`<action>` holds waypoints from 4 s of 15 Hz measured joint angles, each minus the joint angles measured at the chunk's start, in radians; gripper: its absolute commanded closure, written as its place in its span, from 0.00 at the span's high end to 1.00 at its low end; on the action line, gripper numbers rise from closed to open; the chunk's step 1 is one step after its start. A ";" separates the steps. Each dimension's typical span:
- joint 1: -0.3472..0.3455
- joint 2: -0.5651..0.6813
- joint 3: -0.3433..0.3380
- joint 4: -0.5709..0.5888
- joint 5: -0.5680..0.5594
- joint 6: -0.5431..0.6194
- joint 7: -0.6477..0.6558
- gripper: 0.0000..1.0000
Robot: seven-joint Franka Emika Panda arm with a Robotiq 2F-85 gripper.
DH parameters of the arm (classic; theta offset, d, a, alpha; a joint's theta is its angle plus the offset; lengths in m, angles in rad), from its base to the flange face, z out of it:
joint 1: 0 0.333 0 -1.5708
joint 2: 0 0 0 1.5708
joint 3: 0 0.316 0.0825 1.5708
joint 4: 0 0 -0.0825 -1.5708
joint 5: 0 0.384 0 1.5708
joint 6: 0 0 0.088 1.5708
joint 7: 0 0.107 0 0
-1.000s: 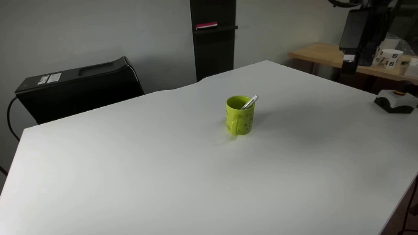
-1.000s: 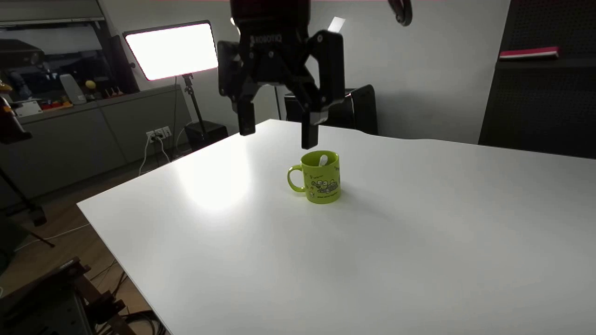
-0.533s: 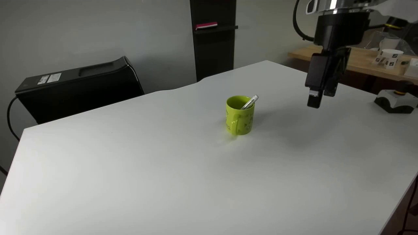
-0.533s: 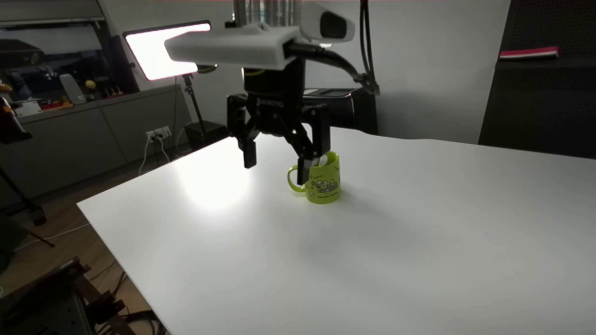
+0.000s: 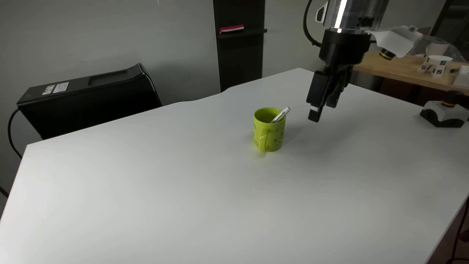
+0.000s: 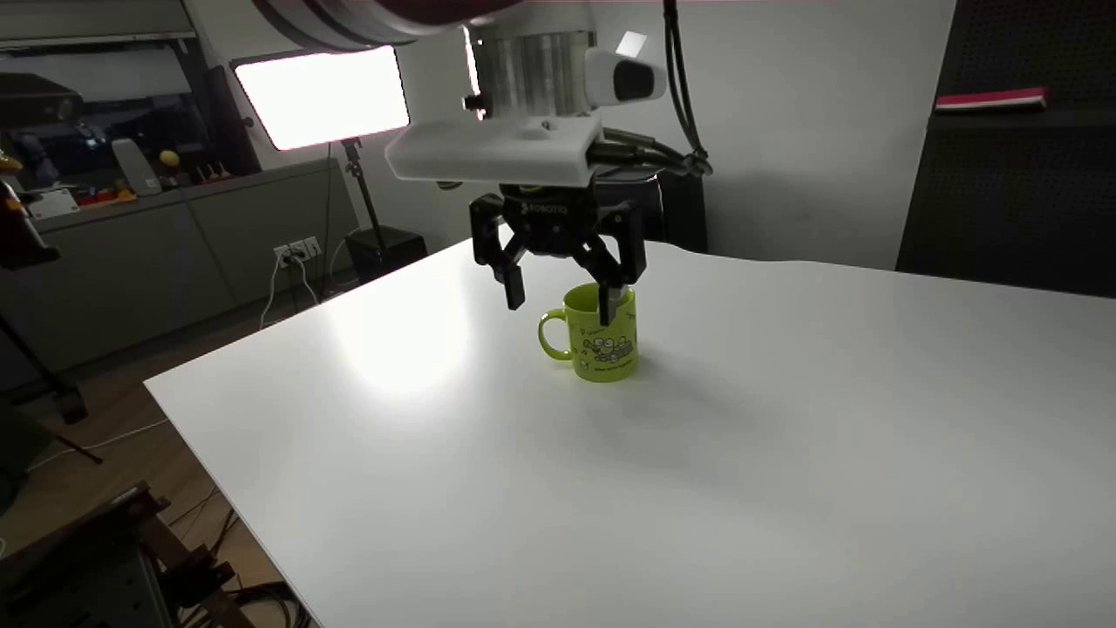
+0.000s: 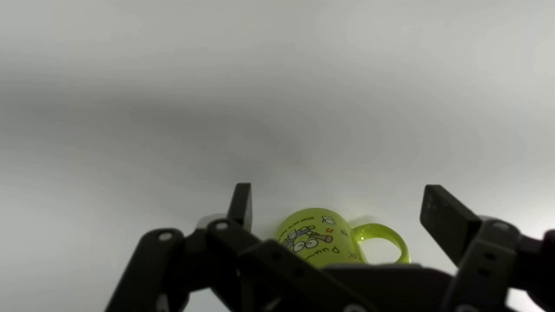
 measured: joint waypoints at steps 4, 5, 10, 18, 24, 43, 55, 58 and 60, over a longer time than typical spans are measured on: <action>-0.002 0.031 0.020 0.024 -0.005 0.032 -0.003 1.00; -0.002 0.036 0.021 0.028 -0.005 0.032 -0.003 1.00; -0.003 0.042 0.021 0.035 -0.006 0.031 -0.003 1.00; -0.004 0.074 0.021 0.040 -0.042 0.033 0.010 1.00; 0.004 0.159 -0.006 0.077 -0.173 0.074 0.097 1.00; 0.034 0.287 -0.025 0.268 -0.216 0.134 0.220 1.00; 0.082 0.312 -0.080 0.359 -0.257 0.086 0.302 1.00; 0.093 0.307 -0.088 0.363 -0.257 0.046 0.358 1.00; 0.095 0.300 -0.092 0.363 -0.257 0.026 0.393 1.00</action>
